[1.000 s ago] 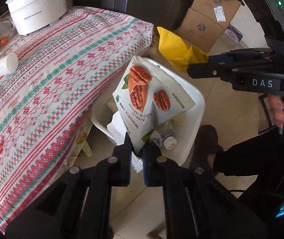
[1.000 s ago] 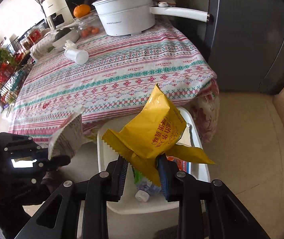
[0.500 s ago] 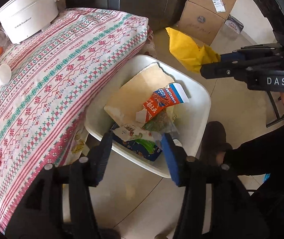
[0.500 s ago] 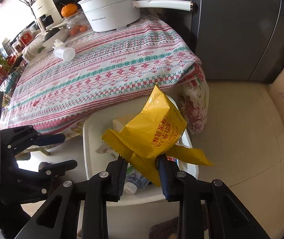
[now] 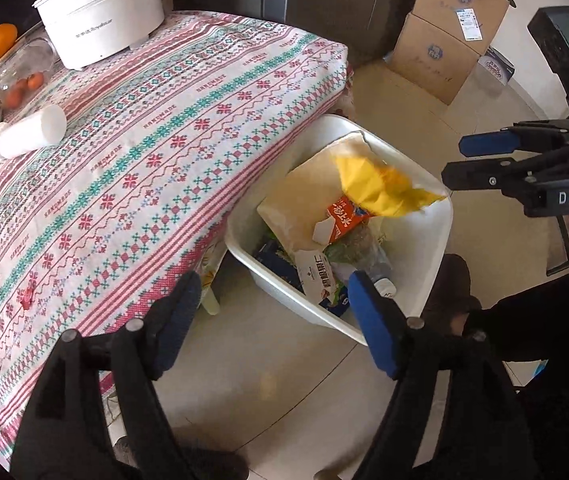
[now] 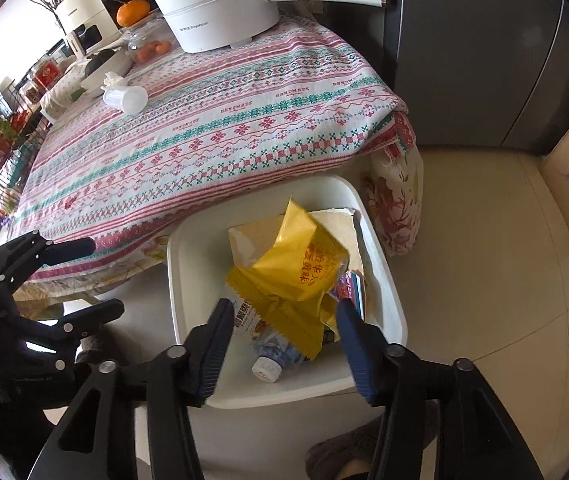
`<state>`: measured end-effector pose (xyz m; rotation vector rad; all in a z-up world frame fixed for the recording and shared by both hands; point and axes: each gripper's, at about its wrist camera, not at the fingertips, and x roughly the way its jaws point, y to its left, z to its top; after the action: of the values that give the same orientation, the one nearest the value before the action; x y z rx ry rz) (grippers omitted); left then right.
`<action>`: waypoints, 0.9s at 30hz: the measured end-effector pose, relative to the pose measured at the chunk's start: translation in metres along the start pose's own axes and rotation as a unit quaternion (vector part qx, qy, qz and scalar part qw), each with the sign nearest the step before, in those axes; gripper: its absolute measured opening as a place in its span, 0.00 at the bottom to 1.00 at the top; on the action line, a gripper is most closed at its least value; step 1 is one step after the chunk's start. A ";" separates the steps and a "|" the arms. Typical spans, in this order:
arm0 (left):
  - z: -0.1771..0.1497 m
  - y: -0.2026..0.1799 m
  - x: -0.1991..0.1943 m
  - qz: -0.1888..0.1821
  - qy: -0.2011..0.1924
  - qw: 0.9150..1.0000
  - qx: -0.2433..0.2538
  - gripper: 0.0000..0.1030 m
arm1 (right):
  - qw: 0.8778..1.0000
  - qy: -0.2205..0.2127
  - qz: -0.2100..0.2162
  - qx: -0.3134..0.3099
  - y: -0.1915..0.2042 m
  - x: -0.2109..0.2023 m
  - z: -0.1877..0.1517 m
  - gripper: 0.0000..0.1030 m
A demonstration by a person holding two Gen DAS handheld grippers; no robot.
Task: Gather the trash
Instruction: 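Carry snack bag and wrapper over the bin and open both tools to drop them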
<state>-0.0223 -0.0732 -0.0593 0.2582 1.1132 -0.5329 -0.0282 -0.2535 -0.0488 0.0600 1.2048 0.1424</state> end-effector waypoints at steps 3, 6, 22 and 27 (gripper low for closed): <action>-0.001 0.006 -0.003 0.002 -0.002 1.000 -0.008 0.75 | 1.000 0.001 0.004 0.003 0.001 0.000 0.001 0.63; -0.002 0.009 -0.005 0.002 -0.004 1.000 -0.014 0.76 | 1.000 0.003 0.001 0.002 0.003 0.002 0.002 0.64; 0.010 0.067 -0.030 0.036 -0.030 0.996 -0.079 0.76 | 1.000 -0.015 0.000 0.001 0.024 -0.004 0.027 0.72; 0.018 0.117 -0.038 0.051 -0.039 0.988 -0.144 0.79 | 0.999 -0.034 0.012 -0.007 0.047 -0.006 0.054 0.74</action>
<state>0.0412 0.0285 -0.0251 0.0422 1.0800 -0.2847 0.0162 -0.2066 -0.0183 0.0668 1.1364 0.1673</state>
